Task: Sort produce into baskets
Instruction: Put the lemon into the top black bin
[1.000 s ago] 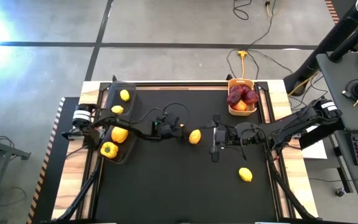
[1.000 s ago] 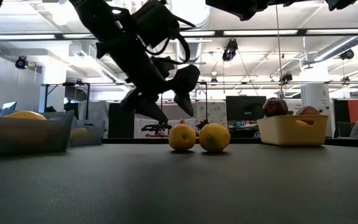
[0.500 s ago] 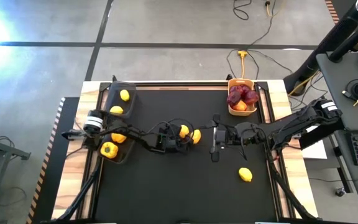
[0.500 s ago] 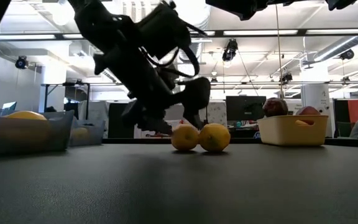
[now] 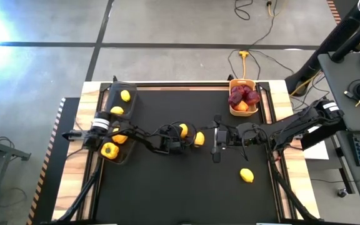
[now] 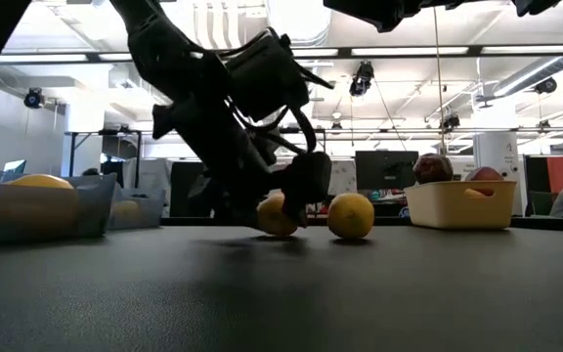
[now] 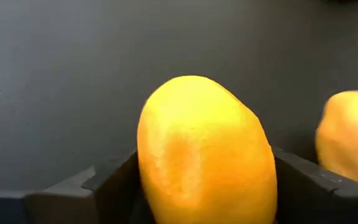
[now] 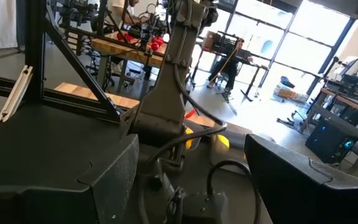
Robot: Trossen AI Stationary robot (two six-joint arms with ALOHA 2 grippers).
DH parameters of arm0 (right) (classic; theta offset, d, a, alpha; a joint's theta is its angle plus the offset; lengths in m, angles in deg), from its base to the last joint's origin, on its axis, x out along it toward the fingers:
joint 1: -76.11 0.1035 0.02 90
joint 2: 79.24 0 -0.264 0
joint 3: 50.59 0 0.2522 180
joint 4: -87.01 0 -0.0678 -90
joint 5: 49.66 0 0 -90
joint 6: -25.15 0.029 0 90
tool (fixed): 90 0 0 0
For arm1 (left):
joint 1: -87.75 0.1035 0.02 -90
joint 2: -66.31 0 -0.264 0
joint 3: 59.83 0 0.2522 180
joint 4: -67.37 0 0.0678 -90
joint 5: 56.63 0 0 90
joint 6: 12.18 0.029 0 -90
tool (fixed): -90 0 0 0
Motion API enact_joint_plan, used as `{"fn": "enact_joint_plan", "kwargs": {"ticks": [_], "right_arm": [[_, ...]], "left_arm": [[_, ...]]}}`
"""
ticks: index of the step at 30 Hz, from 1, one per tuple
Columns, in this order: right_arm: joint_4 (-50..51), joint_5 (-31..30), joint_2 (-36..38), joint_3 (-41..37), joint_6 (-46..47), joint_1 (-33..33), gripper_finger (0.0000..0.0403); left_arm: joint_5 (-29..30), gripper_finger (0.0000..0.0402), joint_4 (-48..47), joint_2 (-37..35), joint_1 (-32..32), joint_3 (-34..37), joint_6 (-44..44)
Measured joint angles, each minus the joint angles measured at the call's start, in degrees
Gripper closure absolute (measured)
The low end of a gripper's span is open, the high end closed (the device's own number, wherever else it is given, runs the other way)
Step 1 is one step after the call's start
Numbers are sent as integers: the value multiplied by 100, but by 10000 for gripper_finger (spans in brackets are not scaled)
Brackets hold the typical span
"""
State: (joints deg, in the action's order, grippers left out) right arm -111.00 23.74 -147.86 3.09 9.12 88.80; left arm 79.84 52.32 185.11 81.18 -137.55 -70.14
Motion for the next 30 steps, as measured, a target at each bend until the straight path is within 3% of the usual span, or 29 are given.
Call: {"fn": "enact_joint_plan", "kwargs": {"ticks": [5, 10, 16, 22, 30], "right_arm": [[5, 0, 0, -2, 8, 0, 117], [4, 0, 0, 0, 46, 2, 117], [-27, 2, 0, 0, 117, 2, 117], [-26, 4, 0, 0, 118, 2, 117], [-24, 4, 0, -2, 101, 2, 117]], "left_arm": [[-188, 178, -344, -181, 87, 0, 271], [-174, 181, -1205, -529, 149, 4, 484], [354, 181, -2962, -1304, 448, 2, 602], [510, 181, -4483, -2041, 1321, 322, 689], [644, 178, -4727, -2998, 2867, 1112, 942]]}}
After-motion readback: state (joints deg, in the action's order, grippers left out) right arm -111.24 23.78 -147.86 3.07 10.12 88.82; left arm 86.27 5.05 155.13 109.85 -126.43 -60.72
